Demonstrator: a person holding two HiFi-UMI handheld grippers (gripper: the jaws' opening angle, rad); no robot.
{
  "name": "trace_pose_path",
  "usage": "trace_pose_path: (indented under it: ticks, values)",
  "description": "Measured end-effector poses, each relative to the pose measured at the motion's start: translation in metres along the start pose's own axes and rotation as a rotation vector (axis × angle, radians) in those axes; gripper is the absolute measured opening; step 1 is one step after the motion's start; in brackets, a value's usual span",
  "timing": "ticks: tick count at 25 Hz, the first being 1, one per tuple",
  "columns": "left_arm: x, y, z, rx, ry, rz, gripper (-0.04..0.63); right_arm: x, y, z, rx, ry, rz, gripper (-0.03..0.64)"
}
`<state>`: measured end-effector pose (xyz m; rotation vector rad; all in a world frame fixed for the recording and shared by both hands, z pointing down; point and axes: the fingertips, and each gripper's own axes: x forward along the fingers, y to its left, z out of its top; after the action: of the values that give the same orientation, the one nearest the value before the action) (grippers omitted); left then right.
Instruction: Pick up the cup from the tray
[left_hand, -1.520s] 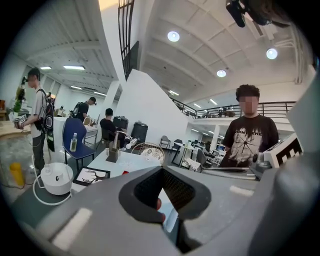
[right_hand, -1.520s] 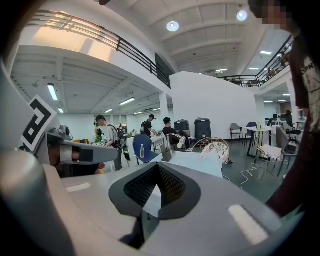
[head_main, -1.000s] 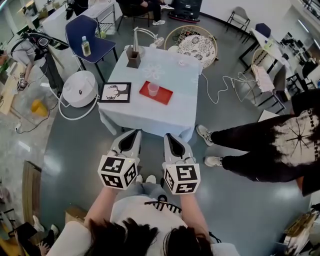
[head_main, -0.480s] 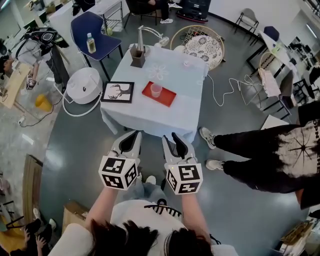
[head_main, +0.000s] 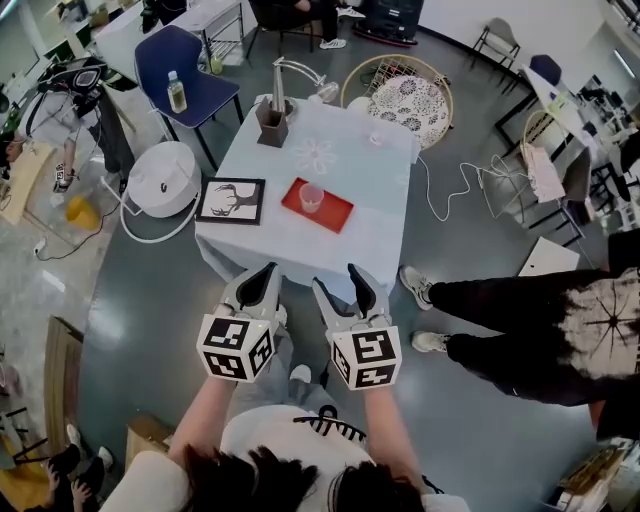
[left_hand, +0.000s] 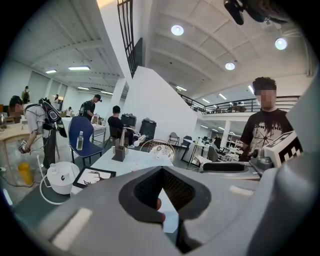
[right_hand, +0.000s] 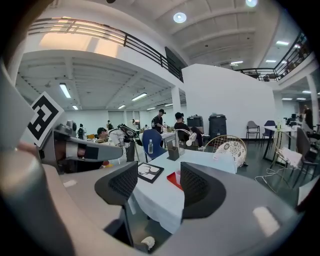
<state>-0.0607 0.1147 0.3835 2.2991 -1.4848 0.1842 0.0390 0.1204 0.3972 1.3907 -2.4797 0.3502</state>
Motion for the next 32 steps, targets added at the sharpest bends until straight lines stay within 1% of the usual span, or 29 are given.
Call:
trace_pose_path:
  ticks: [1, 5, 9, 15, 18, 22, 25, 28, 32]
  values:
    - [0.008, 0.005, 0.001, -0.003, 0.005, 0.0, 0.0, 0.009, -0.003, 0.001, -0.006, 0.002, 0.0, 0.276]
    - [0.041, 0.024, 0.006, -0.014, 0.024, -0.002, 0.0, 0.048, -0.017, 0.004, -0.008, 0.02, 0.011, 0.334]
    - [0.076, 0.048, 0.013, -0.018, 0.046, -0.004, 0.0, 0.089, -0.032, 0.006, -0.013, 0.04, 0.001, 0.342]
    - [0.118, 0.082, 0.02, -0.013, 0.095, -0.019, 0.0, 0.147, -0.05, 0.001, -0.001, 0.097, -0.032, 0.367]
    - [0.134, 0.098, 0.024, -0.01, 0.113, -0.035, 0.0, 0.171, -0.061, -0.003, 0.004, 0.132, -0.053, 0.376]
    - [0.152, 0.117, 0.025, 0.0, 0.137, -0.057, 0.0, 0.197, -0.073, -0.012, -0.019, 0.189, -0.07, 0.377]
    - [0.168, 0.125, 0.026, -0.009, 0.157, -0.084, 0.0, 0.208, -0.078, -0.014, -0.016, 0.206, -0.088, 0.385]
    - [0.18, 0.128, 0.031, 0.014, 0.168, -0.114, 0.0, 0.219, -0.075, -0.016, -0.013, 0.22, -0.089, 0.395]
    - [0.188, 0.125, 0.028, 0.02, 0.19, -0.144, 0.0, 0.231, -0.075, -0.024, 0.011, 0.239, -0.102, 0.412]
